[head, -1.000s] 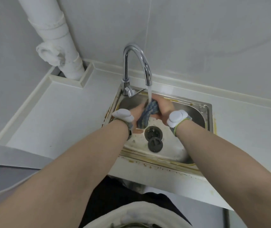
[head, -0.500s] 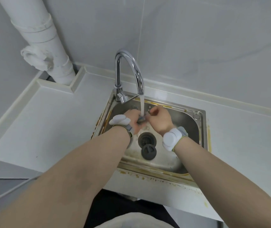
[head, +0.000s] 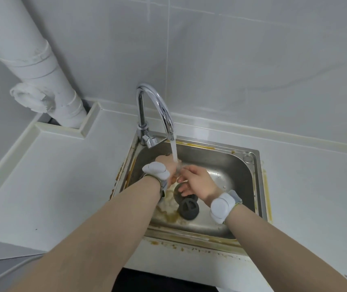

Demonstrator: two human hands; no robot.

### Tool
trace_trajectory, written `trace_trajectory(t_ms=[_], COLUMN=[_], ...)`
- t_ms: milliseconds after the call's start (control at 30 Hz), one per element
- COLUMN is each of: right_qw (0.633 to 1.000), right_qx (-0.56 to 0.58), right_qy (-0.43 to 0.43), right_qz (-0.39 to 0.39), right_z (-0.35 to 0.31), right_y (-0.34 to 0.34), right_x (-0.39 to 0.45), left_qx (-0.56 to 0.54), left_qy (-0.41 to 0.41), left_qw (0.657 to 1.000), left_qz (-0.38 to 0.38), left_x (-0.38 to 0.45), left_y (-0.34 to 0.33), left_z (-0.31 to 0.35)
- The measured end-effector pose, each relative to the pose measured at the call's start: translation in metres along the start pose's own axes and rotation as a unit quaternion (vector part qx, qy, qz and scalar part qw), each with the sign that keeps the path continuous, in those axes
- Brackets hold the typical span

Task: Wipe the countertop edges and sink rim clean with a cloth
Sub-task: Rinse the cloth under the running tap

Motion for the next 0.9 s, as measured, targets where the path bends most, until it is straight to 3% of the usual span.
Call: trace_trajectory(t_ms=[167, 367, 433, 500, 633, 767, 900], right_qw=[0.998, 0.985, 0.982, 0.991, 0.989, 0.981, 0.984], right_qx=[0.017, 0.086, 0.113, 0.071, -0.140, -0.177, 0.015], right_qy=[-0.029, -0.145, -0.149, -0.108, -0.027, -0.080, -0.177], right_qz=[0.056, 0.025, 0.016, 0.022, 0.048, -0.006, -0.024], right_z=[-0.001, 0.002, 0.004, 0.001, -0.010, -0.013, -0.010], right_y=[0.008, -0.002, -0.007, -0.008, -0.014, -0.023, -0.031], right_x=[0.004, 0.014, 0.021, 0.028, 0.033, 0.040, 0.029], left_qx=[-0.036, -0.094, -0.094, -0.078, -0.070, -0.128, -0.148], left_qy=[-0.030, -0.016, -0.016, -0.028, 0.003, 0.024, 0.028], left_qw=[0.999, 0.995, 0.993, 0.995, 0.997, 0.991, 0.989], left_qz=[0.011, -0.043, -0.071, -0.063, -0.032, -0.020, 0.003], left_x=[-0.008, -0.013, -0.016, -0.018, -0.015, -0.020, -0.020], left_y=[-0.007, -0.023, -0.025, -0.018, 0.003, 0.016, 0.019], left_z=[0.012, 0.008, 0.006, 0.004, -0.006, -0.013, -0.009])
Point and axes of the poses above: each hand's wrist, its own x-axis towards the middle knuckle, its own y-axis out of the back of the hand, z = x × y, the point moved 6 cm from there along x, towards the middle knuckle
